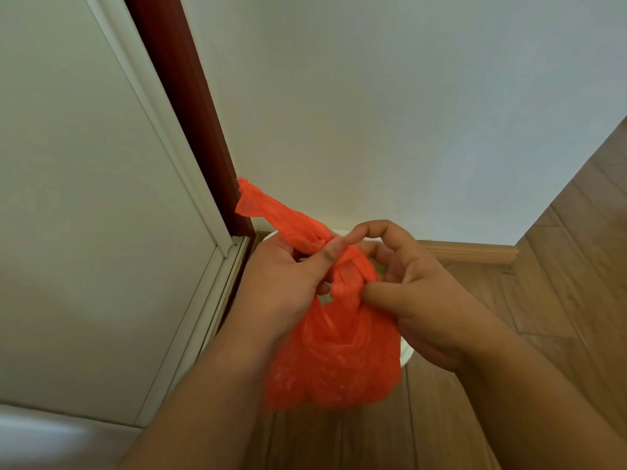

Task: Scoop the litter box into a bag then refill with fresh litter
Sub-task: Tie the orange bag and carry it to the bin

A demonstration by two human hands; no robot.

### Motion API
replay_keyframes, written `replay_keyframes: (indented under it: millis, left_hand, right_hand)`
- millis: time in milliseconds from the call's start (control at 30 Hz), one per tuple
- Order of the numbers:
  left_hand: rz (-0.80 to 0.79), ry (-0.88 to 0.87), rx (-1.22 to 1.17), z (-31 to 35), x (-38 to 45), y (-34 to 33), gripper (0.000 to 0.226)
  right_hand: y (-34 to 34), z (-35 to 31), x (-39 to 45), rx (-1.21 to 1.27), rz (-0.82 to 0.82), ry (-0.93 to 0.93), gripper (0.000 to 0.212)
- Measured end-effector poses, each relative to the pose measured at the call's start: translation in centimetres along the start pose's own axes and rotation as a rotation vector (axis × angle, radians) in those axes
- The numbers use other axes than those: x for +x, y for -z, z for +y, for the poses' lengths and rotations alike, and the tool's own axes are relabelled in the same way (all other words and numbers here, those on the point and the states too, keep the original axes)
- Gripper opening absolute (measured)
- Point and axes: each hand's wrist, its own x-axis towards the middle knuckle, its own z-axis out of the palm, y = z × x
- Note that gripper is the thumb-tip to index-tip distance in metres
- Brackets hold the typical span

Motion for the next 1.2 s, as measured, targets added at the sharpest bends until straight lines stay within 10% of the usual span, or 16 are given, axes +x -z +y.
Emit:
replay_keyframes:
  millis: [433,733,1200]
  left_hand:
    - [-0.118,0.286,-0.473,-0.5,0.3,-0.1,0.023]
    - [-0.109,0.328,-0.644,0.1,0.3,-0.3,0.034]
    - [0.175,0.454,-0.441,-1.7,2.0,1.0,0.032]
  right_hand:
    - [-0.5,0.0,0.2,-0.693,0.176,0.297,0.024]
    - [-1.7,-0.8,0.8,0.495,0.342,0.112,0.033]
    - [1.9,-1.6,0.3,0.169,0.586,-0.161,0.034]
